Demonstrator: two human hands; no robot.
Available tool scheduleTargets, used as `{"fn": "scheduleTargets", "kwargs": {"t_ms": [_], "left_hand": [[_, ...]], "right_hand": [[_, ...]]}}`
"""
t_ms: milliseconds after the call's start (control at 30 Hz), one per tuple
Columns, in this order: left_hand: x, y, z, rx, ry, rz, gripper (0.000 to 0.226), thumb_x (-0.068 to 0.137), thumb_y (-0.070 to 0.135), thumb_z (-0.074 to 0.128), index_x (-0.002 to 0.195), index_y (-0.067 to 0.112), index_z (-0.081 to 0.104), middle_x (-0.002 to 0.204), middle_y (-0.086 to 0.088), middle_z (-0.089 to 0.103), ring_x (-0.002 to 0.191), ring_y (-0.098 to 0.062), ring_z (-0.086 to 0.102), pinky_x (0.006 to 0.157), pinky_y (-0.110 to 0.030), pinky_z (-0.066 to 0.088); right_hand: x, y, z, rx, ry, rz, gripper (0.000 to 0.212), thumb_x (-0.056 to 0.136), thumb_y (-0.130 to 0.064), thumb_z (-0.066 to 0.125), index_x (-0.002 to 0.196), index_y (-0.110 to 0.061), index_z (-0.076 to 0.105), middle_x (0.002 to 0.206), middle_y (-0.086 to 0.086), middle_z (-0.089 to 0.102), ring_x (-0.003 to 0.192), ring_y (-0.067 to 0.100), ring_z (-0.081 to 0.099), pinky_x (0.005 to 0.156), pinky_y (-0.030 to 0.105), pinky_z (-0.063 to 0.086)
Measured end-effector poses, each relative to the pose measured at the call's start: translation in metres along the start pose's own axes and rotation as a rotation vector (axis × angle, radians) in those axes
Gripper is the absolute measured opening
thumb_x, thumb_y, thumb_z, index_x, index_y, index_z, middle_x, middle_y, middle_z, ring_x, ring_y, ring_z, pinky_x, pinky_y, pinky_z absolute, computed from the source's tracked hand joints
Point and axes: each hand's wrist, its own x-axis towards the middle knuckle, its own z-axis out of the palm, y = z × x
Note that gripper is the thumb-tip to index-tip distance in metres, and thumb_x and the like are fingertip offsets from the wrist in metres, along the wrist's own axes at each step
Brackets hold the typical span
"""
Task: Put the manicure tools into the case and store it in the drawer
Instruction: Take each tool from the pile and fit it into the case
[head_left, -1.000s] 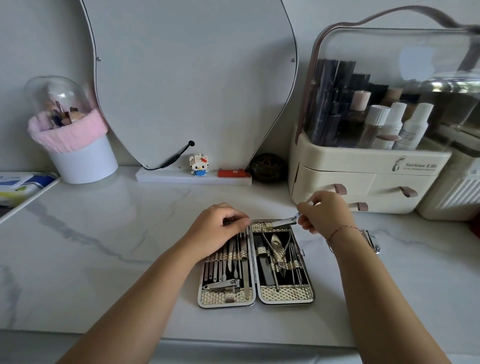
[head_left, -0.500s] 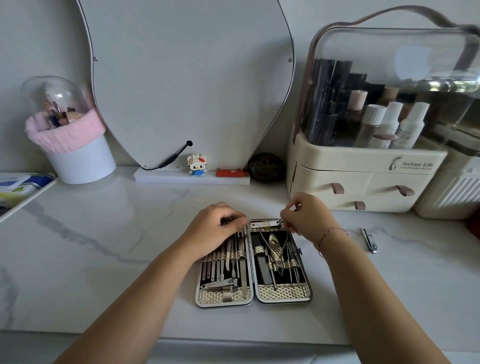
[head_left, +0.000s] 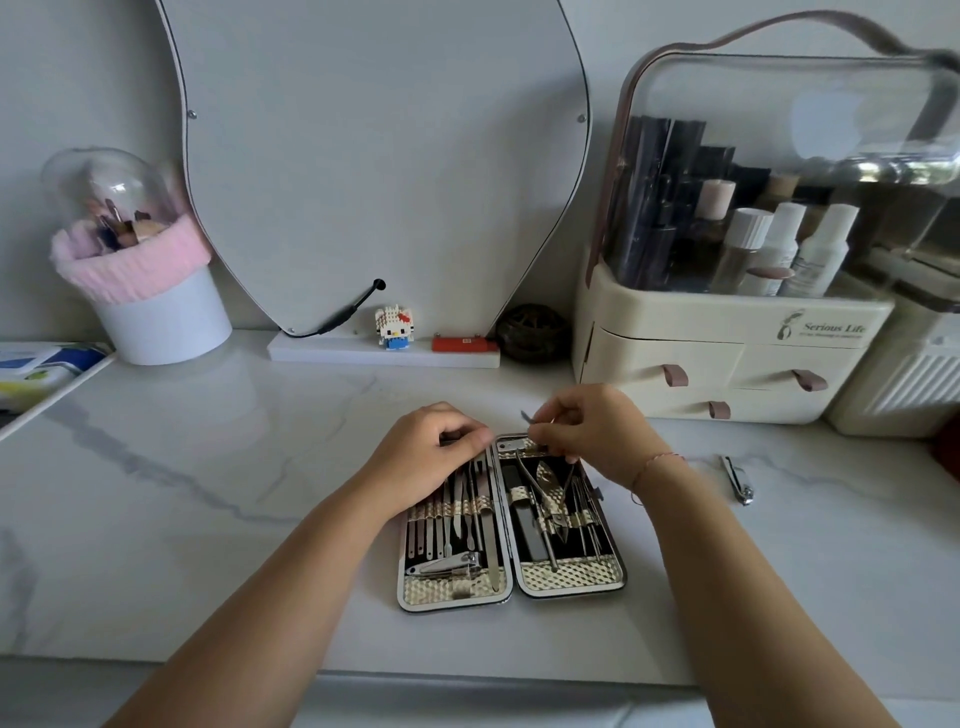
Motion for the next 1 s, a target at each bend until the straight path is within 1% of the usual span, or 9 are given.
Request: {"fn": "scheduleTargets", "kwargs": {"t_ms": [67,167,367,467,533,600,700,800,1000], "left_hand": [[-0.001,0.001,0.0,-0.001,0.004,0.0,0.023,0.089,0.039,0.059,0.101,0.024,0.072,0.098,0.01,0.063,0.095,-0.003,0.058,0.083,-0.021,0.043],[-0.001,0.002,0.0,-0.004,0.007,0.001,0.024,0.088,0.039,0.059,0.1,0.023,0.072,0.097,0.009,0.063,0.094,-0.004,0.058,0.084,-0.023,0.044],[-0.002,0.003,0.0,-0.008,0.005,-0.005,0.024,0.089,0.038,0.059,0.101,0.022,0.072,0.098,0.009,0.064,0.094,-0.004,0.059,0.084,-0.023,0.044],[-0.001,0.003,-0.001,-0.017,0.004,-0.015,0.023,0.089,0.038,0.058,0.101,0.023,0.071,0.098,0.009,0.065,0.095,-0.004,0.059,0.081,-0.019,0.043],[-0.002,0.004,-0.001,-0.023,0.006,-0.019,0.023,0.09,0.039,0.057,0.101,0.023,0.071,0.099,0.01,0.065,0.094,-0.003,0.059,0.078,-0.016,0.041],[-0.003,0.003,-0.001,-0.023,0.011,-0.018,0.024,0.09,0.039,0.056,0.101,0.023,0.071,0.099,0.01,0.066,0.093,-0.002,0.058,0.076,-0.016,0.041],[-0.004,0.003,-0.002,-0.016,0.004,-0.009,0.027,0.09,0.041,0.055,0.101,0.023,0.072,0.098,0.008,0.067,0.092,-0.005,0.06,0.081,-0.021,0.045],[-0.004,0.001,-0.002,0.01,0.011,0.005,0.028,0.09,0.042,0.054,0.1,0.022,0.072,0.098,0.006,0.068,0.094,-0.01,0.062,0.086,-0.03,0.047],[-0.007,0.002,-0.003,0.024,0.032,-0.021,0.034,0.09,0.047,0.052,0.105,0.023,0.07,0.103,0.008,0.069,0.098,-0.008,0.061,0.085,-0.027,0.046]], "right_hand": [[0.003,0.0,0.005,-0.151,0.025,-0.044,0.014,0.073,-0.027,0.077,0.076,-0.015,0.07,0.06,-0.007,0.059,0.053,0.004,0.05,0.053,0.018,0.042],[0.005,0.0,0.011,-0.198,0.047,-0.064,0.014,0.07,-0.029,0.078,0.072,-0.019,0.068,0.057,-0.011,0.051,0.053,0.003,0.045,0.052,0.014,0.034],[0.002,0.002,0.013,-0.178,0.082,-0.076,0.008,0.073,-0.023,0.076,0.076,-0.017,0.071,0.062,-0.007,0.055,0.058,0.005,0.049,0.058,0.019,0.042],[-0.003,-0.001,0.006,-0.117,0.15,-0.062,0.003,0.077,-0.016,0.071,0.079,-0.015,0.072,0.071,-0.002,0.065,0.069,0.012,0.06,0.07,0.026,0.052],[-0.011,0.002,-0.008,-0.109,0.245,-0.021,0.004,0.079,-0.016,0.07,0.08,-0.013,0.072,0.076,0.0,0.069,0.074,0.012,0.062,0.074,0.019,0.051],[-0.026,0.012,-0.029,-0.124,0.327,0.052,0.004,0.078,-0.017,0.07,0.078,-0.013,0.072,0.071,-0.002,0.066,0.071,0.008,0.057,0.066,0.009,0.044],[-0.06,0.047,-0.058,-0.169,0.462,0.25,0.009,0.075,-0.023,0.073,0.074,-0.014,0.069,0.068,-0.002,0.064,0.069,0.017,0.059,0.063,0.024,0.04],[-0.088,0.072,-0.072,-0.238,0.534,0.444,0.024,0.073,-0.034,0.075,0.082,-0.014,0.066,0.078,0.002,0.063,0.078,0.023,0.057,0.066,0.028,0.038],[-0.094,0.073,-0.071,-0.269,0.54,0.485,0.017,0.076,-0.029,0.071,0.081,-0.014,0.064,0.077,0.001,0.058,0.08,0.021,0.052,0.069,0.028,0.037]]}}
